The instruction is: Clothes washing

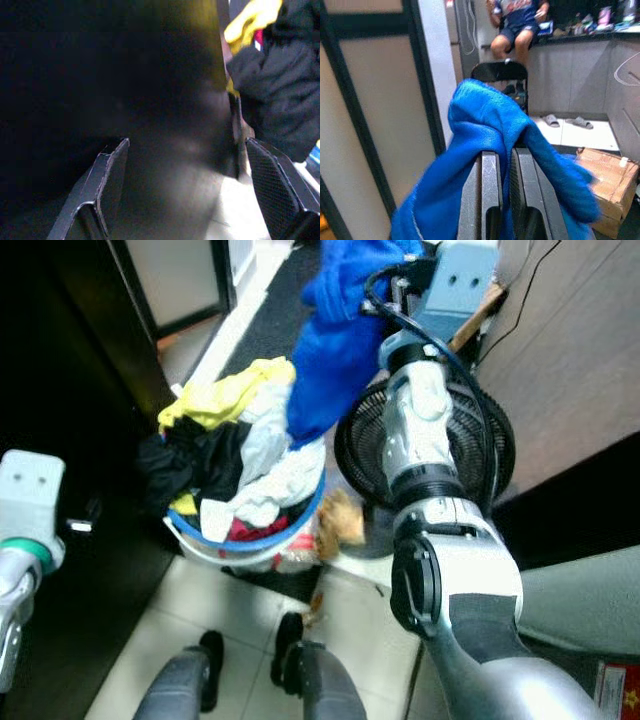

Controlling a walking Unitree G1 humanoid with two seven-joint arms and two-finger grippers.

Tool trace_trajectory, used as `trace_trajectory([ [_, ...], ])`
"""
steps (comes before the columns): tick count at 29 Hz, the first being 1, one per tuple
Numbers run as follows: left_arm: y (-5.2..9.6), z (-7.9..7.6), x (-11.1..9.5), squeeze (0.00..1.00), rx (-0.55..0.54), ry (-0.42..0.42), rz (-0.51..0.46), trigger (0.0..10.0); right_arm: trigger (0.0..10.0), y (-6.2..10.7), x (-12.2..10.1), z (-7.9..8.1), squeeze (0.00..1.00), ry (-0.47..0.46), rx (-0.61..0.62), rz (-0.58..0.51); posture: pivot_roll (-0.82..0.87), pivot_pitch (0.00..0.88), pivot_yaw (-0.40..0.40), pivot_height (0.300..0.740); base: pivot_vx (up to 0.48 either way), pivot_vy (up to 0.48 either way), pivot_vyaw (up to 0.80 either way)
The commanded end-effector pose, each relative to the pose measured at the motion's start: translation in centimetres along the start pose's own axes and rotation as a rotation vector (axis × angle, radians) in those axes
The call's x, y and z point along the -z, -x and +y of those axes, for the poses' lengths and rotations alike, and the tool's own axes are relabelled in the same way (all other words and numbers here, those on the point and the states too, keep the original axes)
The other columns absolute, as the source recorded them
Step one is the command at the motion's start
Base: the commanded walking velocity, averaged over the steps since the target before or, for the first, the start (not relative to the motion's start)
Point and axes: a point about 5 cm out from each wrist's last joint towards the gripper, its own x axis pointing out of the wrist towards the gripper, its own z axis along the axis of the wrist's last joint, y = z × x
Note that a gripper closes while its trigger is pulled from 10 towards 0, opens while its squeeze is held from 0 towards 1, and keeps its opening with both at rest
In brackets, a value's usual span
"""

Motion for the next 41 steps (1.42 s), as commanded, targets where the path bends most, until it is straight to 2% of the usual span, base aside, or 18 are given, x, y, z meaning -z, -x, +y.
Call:
trace_trajectory([
  [1,-0.4,0.5,0.5,0.00,-0.023,-0.014,0.007,10.0,10.0,-0.4,-2.7,-0.9,0.00,0.007,0.022,-0.151,0.15,0.091,0.047,0.740,0.000,0.000,0.00],
  [3,-1.0,0.3,0.0,0.00,-0.011,-0.010,-0.017,10.0,10.0,-0.1,-4.5,-0.7,0.00,0.029,-0.003,-0.245,0.15,0.078,0.047,0.740,0.000,0.000,0.00],
  [5,-1.1,0.0,-0.4,0.00,0.001,0.001,-0.034,10.0,10.0,0.5,-5.3,-0.5,0.00,0.047,-0.021,-0.285,0.14,0.064,0.048,0.740,0.000,0.000,0.00],
  [6,-1.1,0.0,-0.4,0.00,0.001,0.001,-0.034,10.0,10.0,0.5,-5.3,-0.5,0.00,0.047,-0.021,-0.285,0.14,0.064,0.048,0.740,0.000,0.000,0.00],
  [8,-1.3,-0.3,-1.2,0.00,0.018,0.017,-0.066,10.0,10.0,1.5,-6.4,-0.4,0.00,0.070,-0.033,-0.325,0.13,0.048,0.047,0.740,0.000,0.000,0.00],
  [10,-1.3,-0.3,-1.2,0.00,0.018,0.017,-0.066,10.0,10.0,1.5,-6.4,-0.4,0.00,0.070,-0.033,-0.325,0.13,0.048,0.047,0.740,0.000,0.000,0.00],
  [13,-1.7,-0.6,-2.6,0.00,0.033,0.048,-0.115,10.0,10.0,2.9,-6.9,-0.2,0.00,0.122,-0.041,-0.336,0.12,0.036,0.042,0.740,0.000,0.000,0.00],
  [14,-1.7,-0.6,-2.6,0.00,0.033,0.048,-0.115,10.0,10.0,2.9,-6.9,-0.2,0.00,0.122,-0.041,-0.336,0.12,0.036,0.042,0.740,0.000,0.000,0.00],
  [15,-1.5,-1.2,-4.6,0.00,0.065,0.090,-0.196,10.0,10.0,4.8,-3.4,-0.1,0.00,0.210,-0.060,-0.192,0.10,0.023,0.027,0.740,0.000,0.000,0.00],
  [16,-1.5,-1.2,-4.6,0.00,0.065,0.090,-0.196,10.0,10.0,4.8,-3.4,-0.1,0.00,0.210,-0.060,-0.192,0.10,0.023,0.027,0.740,0.000,0.000,0.00],
  [17,-1.4,-1.4,-5.3,0.00,0.077,0.105,-0.227,10.0,10.0,5.7,-2.1,0.0,0.00,0.247,-0.071,-0.135,0.10,0.023,0.027,0.740,0.000,0.000,0.00],
  [19,-0.9,-2.0,-6.9,0.00,0.109,0.140,-0.299,10.0,10.0,8.1,1.0,0.3,0.00,0.261,-0.091,0.001,0.09,0.015,0.011,0.740,0.000,0.000,0.00],
  [20,-0.6,-2.2,-7.5,0.00,0.122,0.150,-0.328,10.0,10.0,9.1,1.9,0.5,0.00,0.252,-0.098,0.046,0.09,0.015,0.010,0.740,0.000,0.000,0.00],
  [21,-0.6,-2.2,-7.5,0.00,0.122,0.150,-0.328,10.0,10.0,9.1,1.9,0.5,0.00,0.252,-0.098,0.046,0.09,0.015,0.010,0.740,0.000,0.000,0.00],
  [24,0.1,-2.8,-9.0,0.00,0.146,0.177,-0.391,10.0,10.0,11.0,3.3,1.4,0.00,0.229,-0.108,0.139,0.08,0.005,-0.003,0.740,0.000,0.000,0.00],
  [30,0.1,-3.2,-9.4,0.00,0.148,0.196,-0.409,10.0,10.0,11.3,3.4,1.9,0.00,0.204,-0.105,0.175,0.07,0.000,-0.014,0.740,0.000,0.000,-0.08],
  [41,0.3,-3.6,-10.0,0.00,0.151,0.224,-0.420,10.0,10.0,10.5,3.0,2.2,0.00,0.171,-0.093,0.179,0.07,0.000,-0.028,0.740,0.000,0.000,-0.80],
])
